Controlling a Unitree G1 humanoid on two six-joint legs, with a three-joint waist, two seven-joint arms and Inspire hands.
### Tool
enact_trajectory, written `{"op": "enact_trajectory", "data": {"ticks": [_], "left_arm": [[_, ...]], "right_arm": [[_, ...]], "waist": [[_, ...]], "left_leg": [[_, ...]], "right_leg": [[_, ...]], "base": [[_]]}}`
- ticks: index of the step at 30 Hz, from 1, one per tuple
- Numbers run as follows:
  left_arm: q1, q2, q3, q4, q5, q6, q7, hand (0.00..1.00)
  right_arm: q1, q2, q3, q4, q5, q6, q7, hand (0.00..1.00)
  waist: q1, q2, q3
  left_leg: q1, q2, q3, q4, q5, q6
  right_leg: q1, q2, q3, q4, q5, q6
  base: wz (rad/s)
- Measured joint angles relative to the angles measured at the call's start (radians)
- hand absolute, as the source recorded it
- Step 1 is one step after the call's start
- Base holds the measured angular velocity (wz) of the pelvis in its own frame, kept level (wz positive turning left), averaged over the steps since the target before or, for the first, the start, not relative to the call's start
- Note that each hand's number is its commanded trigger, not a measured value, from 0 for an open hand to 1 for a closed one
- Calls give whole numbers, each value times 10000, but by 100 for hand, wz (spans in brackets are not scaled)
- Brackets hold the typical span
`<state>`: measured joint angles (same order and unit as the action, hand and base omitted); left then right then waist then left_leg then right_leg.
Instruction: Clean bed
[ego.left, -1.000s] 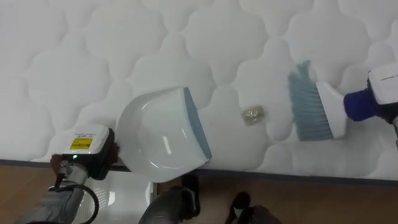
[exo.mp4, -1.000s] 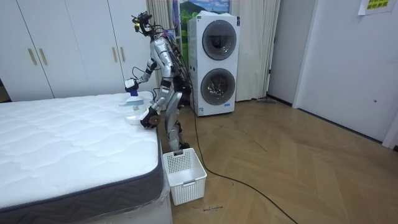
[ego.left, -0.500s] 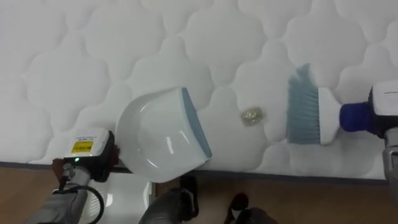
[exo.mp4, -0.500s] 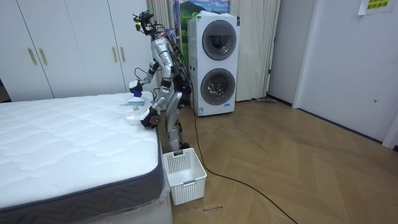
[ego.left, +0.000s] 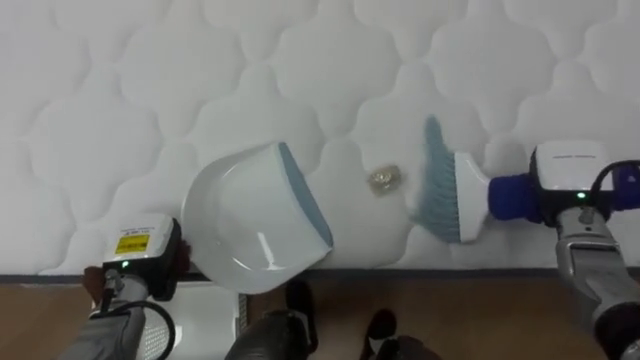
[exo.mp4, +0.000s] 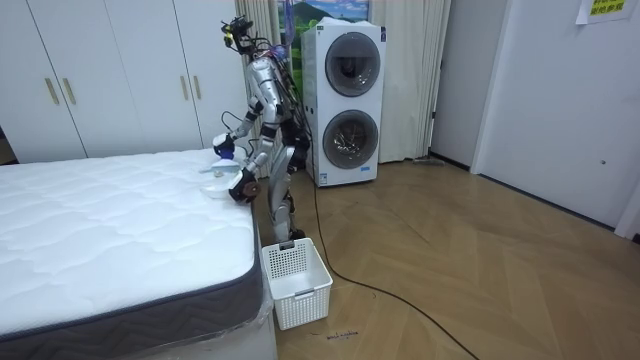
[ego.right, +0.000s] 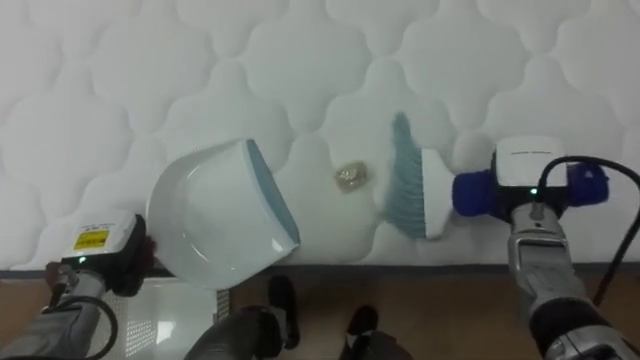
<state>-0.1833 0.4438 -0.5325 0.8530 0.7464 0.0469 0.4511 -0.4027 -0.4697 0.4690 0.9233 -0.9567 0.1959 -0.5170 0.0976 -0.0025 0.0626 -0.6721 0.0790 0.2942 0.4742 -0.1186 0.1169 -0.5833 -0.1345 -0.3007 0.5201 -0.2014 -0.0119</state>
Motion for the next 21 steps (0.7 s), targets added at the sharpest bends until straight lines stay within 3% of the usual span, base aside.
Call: {"op": "enact_trajectory", "data": {"ticks": [5, 10, 13, 21], "left_arm": [[150, -12, 8, -183, 5, 150, -36, 100], [172, -80, -6, -181, 7, 157, -121, 100], [172, -173, -4, -183, 8, 117, -145, 100], [177, -181, -4, -148, 14, -21, -160, 100]], "right_arm": [[126, 287, 314, -1145, -6, -19, 616, 100], [134, 1099, 532, -1700, -15, -237, 1177, 100], [135, 1241, 620, -1787, -4, -341, 1460, 100], [142, 1239, 1107, -1944, -43, -546, 1732, 100]], "waist": [[-77, 45, -29], [-74, 68, -54], [-68, 78, -60], [-46, 80, -61]], "left_leg": [[29, 0, -1, -11, 38, 9], [159, -90, 31, -210, 121, 25], [211, -216, 25, -338, 223, 42], [211, -220, 21, -337, 221, 41]], "right_leg": [[30, -6, -11, -7, 0, 0], [64, -69, 19, -6, -2, 9], [51, -191, -6, 24, -45, 38], [44, -210, -47, 25, -82, 33]], "base": [[1], [2], [10], [1]]}}
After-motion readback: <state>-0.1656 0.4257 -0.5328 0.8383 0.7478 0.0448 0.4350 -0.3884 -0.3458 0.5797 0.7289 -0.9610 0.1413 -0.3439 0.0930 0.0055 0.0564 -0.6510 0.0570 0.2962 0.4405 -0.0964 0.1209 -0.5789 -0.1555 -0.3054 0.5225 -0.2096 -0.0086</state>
